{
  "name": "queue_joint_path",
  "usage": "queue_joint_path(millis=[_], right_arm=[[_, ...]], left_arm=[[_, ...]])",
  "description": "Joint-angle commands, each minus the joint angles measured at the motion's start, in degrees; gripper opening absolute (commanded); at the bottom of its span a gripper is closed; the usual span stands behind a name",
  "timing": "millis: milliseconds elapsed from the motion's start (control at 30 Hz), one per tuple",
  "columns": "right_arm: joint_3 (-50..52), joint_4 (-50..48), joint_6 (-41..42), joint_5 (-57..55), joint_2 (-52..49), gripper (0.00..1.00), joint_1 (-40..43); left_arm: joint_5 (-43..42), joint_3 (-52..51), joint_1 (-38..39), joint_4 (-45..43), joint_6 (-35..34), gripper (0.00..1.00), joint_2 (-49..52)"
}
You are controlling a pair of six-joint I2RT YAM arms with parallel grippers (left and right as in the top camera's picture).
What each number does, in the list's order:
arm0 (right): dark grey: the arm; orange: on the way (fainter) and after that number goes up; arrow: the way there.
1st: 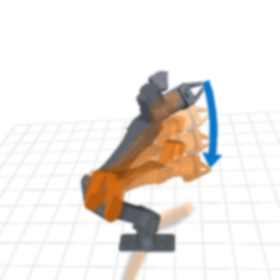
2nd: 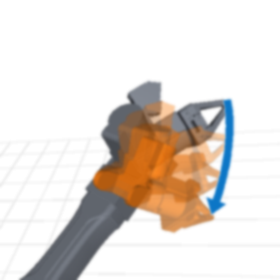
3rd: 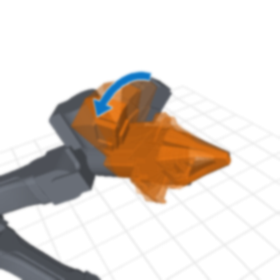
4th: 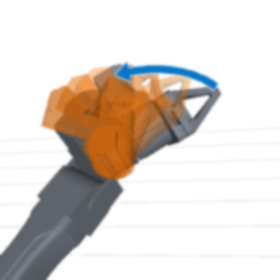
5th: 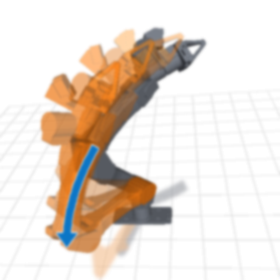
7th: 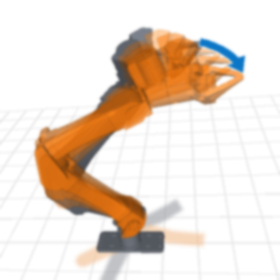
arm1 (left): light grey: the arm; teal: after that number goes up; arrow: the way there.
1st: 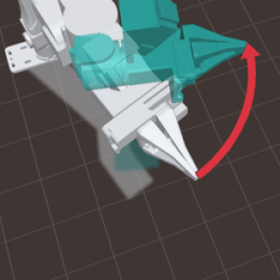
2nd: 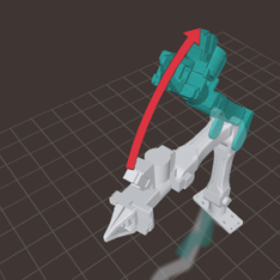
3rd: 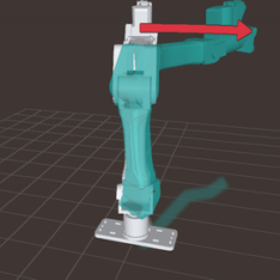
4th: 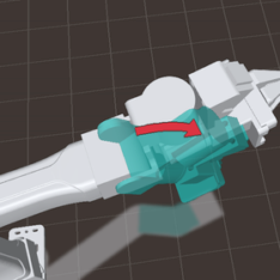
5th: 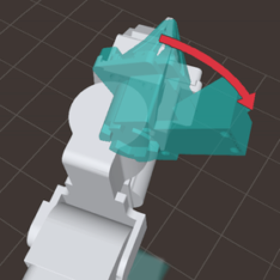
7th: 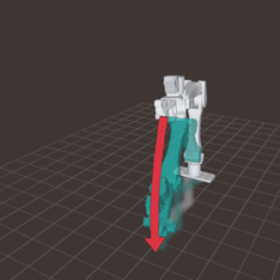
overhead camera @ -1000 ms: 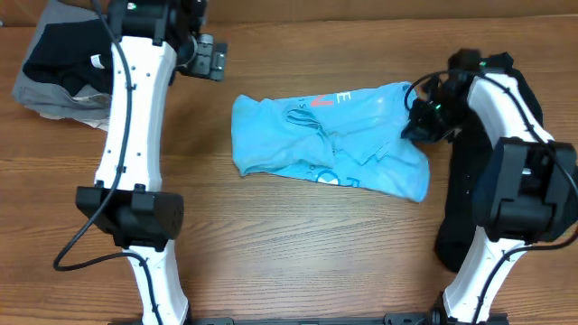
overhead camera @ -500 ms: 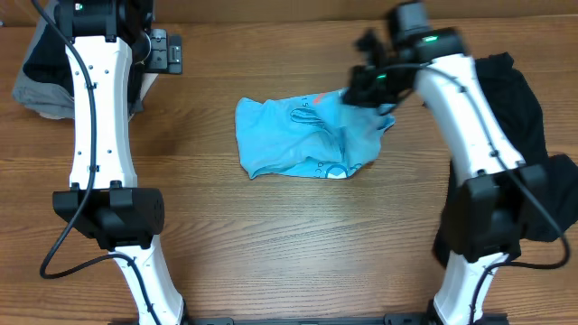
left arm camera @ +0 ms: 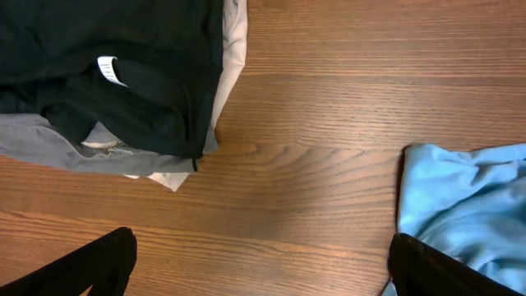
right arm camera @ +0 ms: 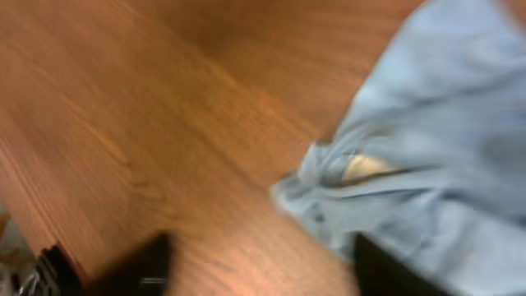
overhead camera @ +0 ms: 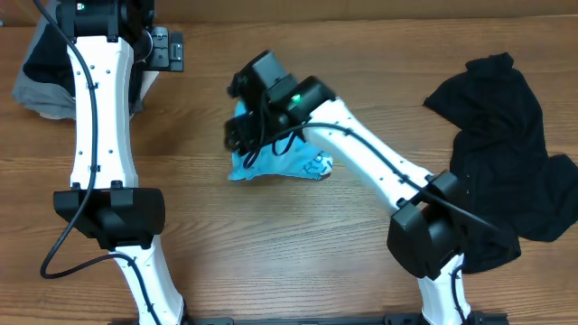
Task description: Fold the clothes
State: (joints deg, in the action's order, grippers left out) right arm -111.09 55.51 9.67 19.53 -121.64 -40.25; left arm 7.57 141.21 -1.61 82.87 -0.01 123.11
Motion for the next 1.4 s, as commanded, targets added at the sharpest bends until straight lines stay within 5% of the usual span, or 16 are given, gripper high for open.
queue_joint_path(millis=[0, 267, 467, 633, 967, 1133, 1367], right_arm=[[-2.43, 2.67, -0.66, -0.24, 0.87, 0.96, 0.33], [-9.05, 14.01, 2.58, -6.4, 2.36, 1.0, 11.65], [-4.13, 8.37, -1.18, -5.4, 0.68, 1.0, 14.29], [-1.68, 2.49, -2.47, -5.55, -2.01, 0.74, 13.05], [-1.42, -2.89, -3.89, -9.97, -9.46, 0.77, 10.23], [-1.4, -5.84, -3.69, -11.04, -11.15, 0.57, 10.25], [-1.68, -8.92, -3.48, -16.06, -11.26, 0.07, 10.32]], left_arm=[[-0.13, 0.9, 0.11, -0.52, -0.2, 1.0, -0.5], [-1.51, 0.92, 0.13, -0.61, -0.17, 1.0, 1.05], [-2.05, 0.9, 0.13, -0.63, -0.17, 1.0, 3.87], [-2.05, 0.92, 0.11, -1.05, -0.17, 1.0, 5.64], [-1.38, 0.92, 0.0, -1.27, 0.09, 1.0, 6.75], [-1.38, 0.92, 0.0, -1.27, 0.09, 1.0, 6.75], [-0.94, 0.92, 0.0, -1.42, 0.28, 1.0, 6.75]])
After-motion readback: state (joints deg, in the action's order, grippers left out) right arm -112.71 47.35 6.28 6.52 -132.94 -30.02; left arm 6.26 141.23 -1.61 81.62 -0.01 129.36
